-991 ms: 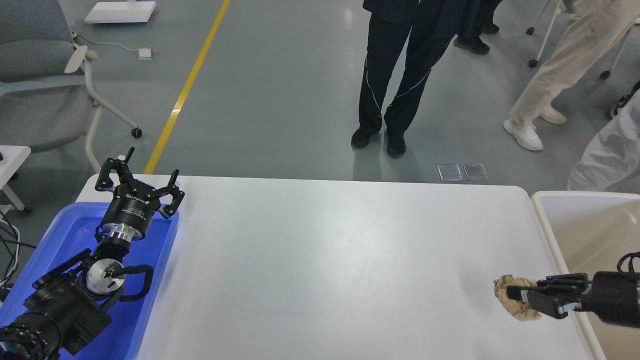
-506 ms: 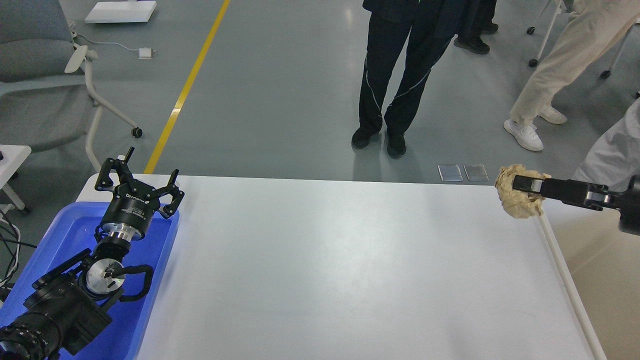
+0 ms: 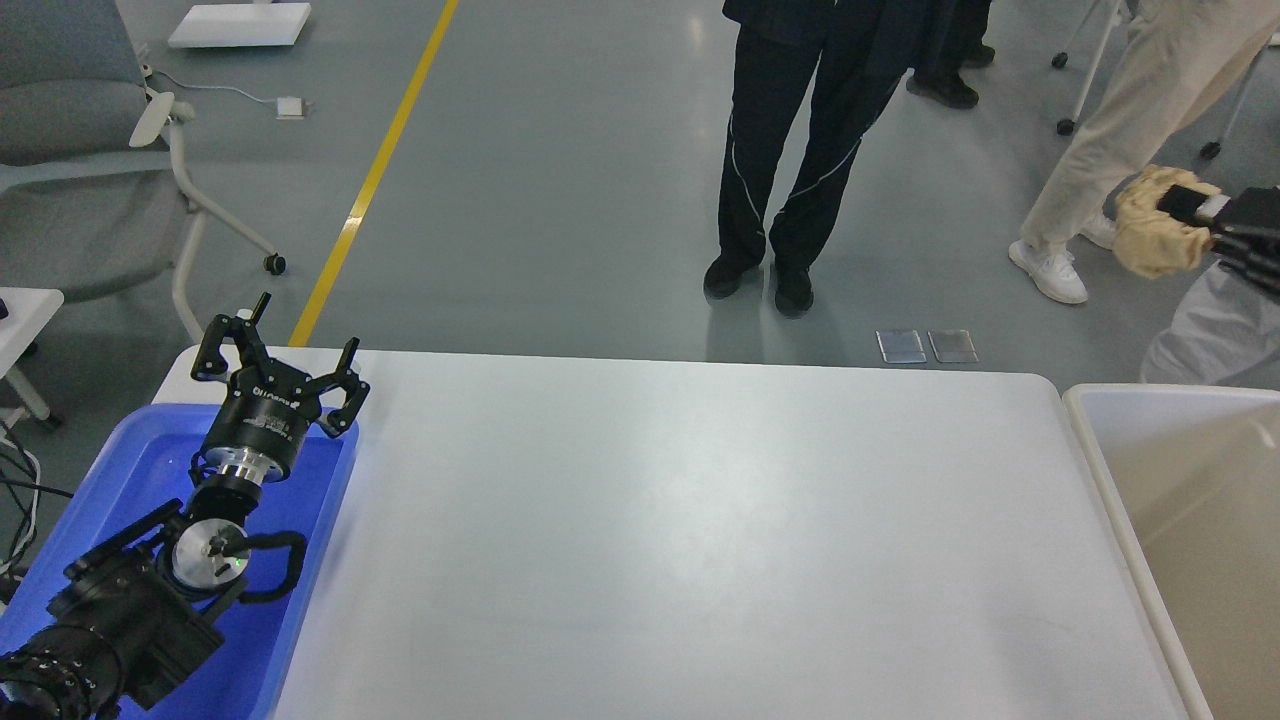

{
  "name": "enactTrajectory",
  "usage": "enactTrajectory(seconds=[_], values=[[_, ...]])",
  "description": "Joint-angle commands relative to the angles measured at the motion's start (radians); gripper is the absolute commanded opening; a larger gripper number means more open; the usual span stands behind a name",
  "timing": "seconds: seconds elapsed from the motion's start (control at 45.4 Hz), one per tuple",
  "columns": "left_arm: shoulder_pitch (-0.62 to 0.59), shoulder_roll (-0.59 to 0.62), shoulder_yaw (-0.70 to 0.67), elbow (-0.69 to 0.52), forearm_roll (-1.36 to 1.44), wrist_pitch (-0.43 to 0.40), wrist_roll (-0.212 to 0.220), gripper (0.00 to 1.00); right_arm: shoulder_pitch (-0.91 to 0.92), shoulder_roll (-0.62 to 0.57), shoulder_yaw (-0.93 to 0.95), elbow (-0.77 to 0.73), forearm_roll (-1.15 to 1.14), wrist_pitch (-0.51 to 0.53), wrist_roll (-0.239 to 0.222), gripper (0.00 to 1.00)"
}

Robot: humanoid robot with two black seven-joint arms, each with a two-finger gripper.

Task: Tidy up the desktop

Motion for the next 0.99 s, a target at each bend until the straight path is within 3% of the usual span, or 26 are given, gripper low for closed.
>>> enactTrajectory(seconds=[0.0,0.176,0.33,0.55,0.793,0.969], values=[[0.001,0.0,0.0,0.0,0.0,0.0,0.0,1.0,-0.06,0.127,-0.001,-0.368,0.172,0.005,-0.057,0.0],[-0.001,0.0,0.0,0.0,0.0,0.0,0.0,1.0,-0.083,0.254,-0.001,-0.655,0.233,0.005,-0.156,0.0],[-0.001,0.0,0.0,0.0,0.0,0.0,0.0,1.0,-0.1,0.39,0.002,-0.895,0.285,0.002,-0.311,0.0],[-0.001,0.0,0.0,0.0,0.0,0.0,0.0,1.0,-0.146,0.547,0.007,-1.121,0.335,-0.016,-0.422,0.0],[-0.001,-0.001,0.0,0.0,0.0,0.0,0.0,1.0,-0.208,0.653,0.015,-1.206,0.336,-0.111,-0.545,0.0],[-0.001,0.0,0.0,0.0,0.0,0.0,0.0,1.0,-0.246,0.688,0.019,-1.206,0.373,-0.18,-0.598,0.0]])
